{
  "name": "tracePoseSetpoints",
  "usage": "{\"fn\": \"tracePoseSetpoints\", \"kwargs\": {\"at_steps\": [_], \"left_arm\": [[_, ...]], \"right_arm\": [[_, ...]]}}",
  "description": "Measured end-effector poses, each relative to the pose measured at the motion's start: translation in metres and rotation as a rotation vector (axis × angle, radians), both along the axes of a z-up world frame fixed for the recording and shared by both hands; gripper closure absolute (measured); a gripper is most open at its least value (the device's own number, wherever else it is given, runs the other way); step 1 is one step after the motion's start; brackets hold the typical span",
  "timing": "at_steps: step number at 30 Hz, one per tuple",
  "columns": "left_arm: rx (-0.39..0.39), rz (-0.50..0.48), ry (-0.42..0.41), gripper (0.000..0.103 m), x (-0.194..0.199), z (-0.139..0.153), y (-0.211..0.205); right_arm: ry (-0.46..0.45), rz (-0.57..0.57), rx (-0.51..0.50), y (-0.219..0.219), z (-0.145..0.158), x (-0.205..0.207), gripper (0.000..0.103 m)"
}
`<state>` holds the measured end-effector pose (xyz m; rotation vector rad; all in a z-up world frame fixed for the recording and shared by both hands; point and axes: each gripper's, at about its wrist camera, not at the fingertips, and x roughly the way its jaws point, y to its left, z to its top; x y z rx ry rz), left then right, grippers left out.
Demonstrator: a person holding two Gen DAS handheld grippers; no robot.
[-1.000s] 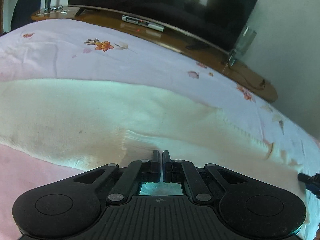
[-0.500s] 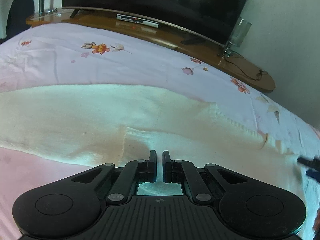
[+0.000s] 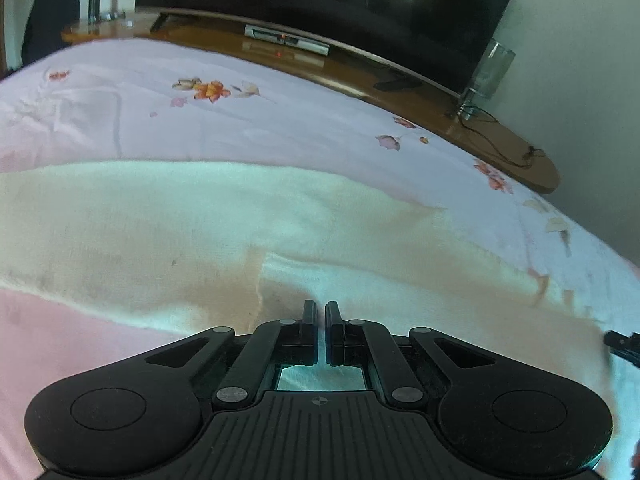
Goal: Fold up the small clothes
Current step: 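Lay the held sleeve across the sweater body and open the left gripper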
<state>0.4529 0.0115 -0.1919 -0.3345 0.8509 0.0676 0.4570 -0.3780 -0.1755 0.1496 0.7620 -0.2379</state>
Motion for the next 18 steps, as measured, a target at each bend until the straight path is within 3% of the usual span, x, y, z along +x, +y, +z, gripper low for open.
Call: {"fn": "tracePoseSetpoints", "kwargs": {"at_steps": [1, 5, 9, 13, 18], "left_arm": [[-0.01, 0.002, 0.003, 0.099, -0.005, 0.003, 0.003], [-0.033, 0.046, 0.034, 0.099, -0.027, 0.013, 0.027], [-0.091, 0.123, 0.087, 0.099, -0.05, 0.011, 0.066], [-0.144, 0.226, 0.09, 0.099, -0.072, 0.008, 0.113], [-0.139, 0.321, 0.091, 0.099, -0.095, 0.003, 0.162]], "right_arm": [[-0.018, 0.006, 0.013, 0.003, 0.007, -0.007, 0.074], [-0.042, 0.084, 0.064, 0.032, 0.024, -0.032, 0.064], [-0.055, 0.233, 0.072, 0.092, 0.028, -0.053, 0.059], [-0.038, 0.357, 0.089, 0.15, 0.024, -0.061, 0.056], [-0.005, 0.45, 0.105, 0.204, 0.018, -0.064, 0.055]]}}
